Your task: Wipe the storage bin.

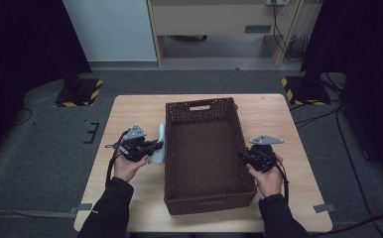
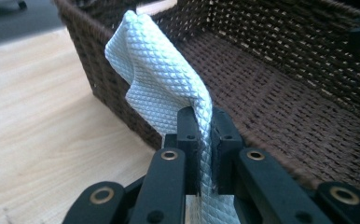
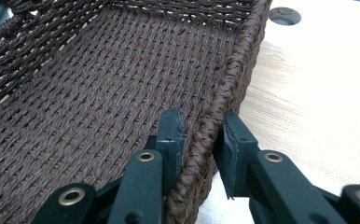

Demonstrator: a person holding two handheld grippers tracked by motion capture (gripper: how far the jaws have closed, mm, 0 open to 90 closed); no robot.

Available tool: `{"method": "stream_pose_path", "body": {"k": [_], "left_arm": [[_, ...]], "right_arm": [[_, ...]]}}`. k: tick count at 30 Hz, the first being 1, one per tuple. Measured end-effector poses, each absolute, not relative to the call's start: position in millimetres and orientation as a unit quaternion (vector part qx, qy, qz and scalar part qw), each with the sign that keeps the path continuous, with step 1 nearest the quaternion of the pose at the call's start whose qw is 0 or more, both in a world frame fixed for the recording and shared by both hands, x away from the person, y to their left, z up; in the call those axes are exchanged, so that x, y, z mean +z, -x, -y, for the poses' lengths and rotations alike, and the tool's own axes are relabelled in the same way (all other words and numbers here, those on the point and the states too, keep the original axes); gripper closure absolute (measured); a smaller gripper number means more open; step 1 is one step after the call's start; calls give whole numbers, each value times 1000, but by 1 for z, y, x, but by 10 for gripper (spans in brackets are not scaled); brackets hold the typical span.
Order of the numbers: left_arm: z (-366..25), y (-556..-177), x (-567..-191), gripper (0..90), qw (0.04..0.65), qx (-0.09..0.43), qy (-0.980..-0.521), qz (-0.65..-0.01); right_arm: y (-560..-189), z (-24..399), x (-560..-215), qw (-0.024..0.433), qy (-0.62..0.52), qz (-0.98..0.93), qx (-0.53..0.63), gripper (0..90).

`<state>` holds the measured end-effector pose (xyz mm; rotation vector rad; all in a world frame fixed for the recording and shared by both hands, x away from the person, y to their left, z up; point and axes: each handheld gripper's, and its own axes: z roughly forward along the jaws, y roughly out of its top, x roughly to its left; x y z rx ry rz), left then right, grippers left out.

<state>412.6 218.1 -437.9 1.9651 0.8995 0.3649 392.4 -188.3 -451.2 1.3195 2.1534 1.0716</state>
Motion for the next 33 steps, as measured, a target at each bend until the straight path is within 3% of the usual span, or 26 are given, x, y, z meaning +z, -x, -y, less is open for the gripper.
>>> {"method": "stream_pose_path", "body": {"k": [15,27,33], "left_arm": [[-203,-417,-496,837,368,102,-843,-379],[-217,-409,-441,838,439,158,-811,-353],[-213,-411,-459,837,409,141,-827,-360]], "right_arm": [[-392,187,-451,203,-474,-769,378,733],[-395,185,-451,212,-493,-756,376,713],[-393,187,-450,218,-486,-756,379,622]]}}
